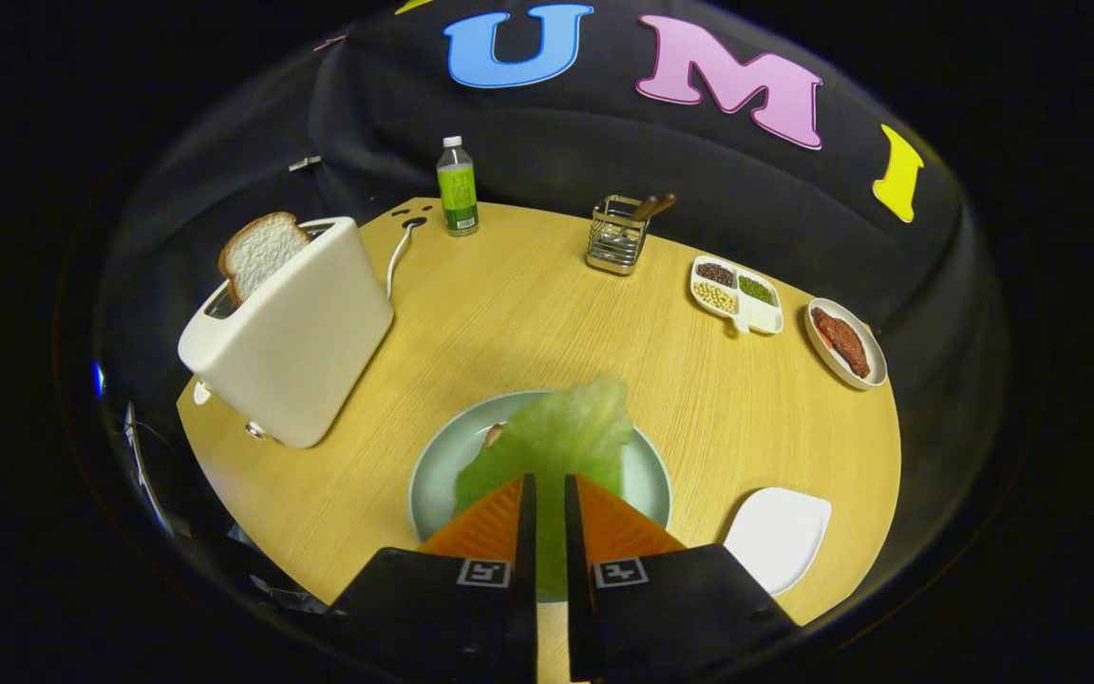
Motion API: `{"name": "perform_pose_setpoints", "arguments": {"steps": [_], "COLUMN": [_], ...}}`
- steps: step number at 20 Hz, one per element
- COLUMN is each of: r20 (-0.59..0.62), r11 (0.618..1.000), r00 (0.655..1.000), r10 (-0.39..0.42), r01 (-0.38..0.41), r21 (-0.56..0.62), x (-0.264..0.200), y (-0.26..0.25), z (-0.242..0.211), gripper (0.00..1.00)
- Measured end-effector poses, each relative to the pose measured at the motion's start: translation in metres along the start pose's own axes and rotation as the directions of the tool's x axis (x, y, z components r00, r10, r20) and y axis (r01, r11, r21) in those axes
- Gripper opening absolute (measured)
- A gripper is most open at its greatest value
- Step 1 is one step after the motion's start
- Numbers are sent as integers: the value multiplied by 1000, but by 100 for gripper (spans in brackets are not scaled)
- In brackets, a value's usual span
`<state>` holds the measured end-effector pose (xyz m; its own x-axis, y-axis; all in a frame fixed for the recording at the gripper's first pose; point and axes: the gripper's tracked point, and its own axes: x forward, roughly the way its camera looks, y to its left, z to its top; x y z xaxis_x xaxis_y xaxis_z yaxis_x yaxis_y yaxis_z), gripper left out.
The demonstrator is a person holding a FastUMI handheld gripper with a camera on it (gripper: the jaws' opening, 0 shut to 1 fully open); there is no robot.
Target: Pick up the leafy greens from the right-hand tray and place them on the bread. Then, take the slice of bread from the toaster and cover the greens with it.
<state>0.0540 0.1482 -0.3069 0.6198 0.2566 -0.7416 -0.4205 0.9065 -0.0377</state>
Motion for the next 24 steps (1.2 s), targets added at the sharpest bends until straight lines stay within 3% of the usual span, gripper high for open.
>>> {"name": "perform_pose_setpoints", "arguments": {"steps": [2,4,7,9,12,17,24], "r20": [-18,-29,-12,11,58,153,289], "r11": [1000,1000,1000,1000,1000,995,973], "r00": [1000,1000,1000,1000,998,985,935], "r10": [-3,-3,2,-6,-6,73,207], "r01": [3,4,-2,6,6,-61,-165], "r21": [-3,11,17,15,-2,-82,-161], "x": [6,11,8,4,-7,-32,-69], "y": [3,7,13,12,22,65,148], "z": [-5,-9,-4,2,18,58,130], "gripper": [19,37,85,98,100,100,98]}}
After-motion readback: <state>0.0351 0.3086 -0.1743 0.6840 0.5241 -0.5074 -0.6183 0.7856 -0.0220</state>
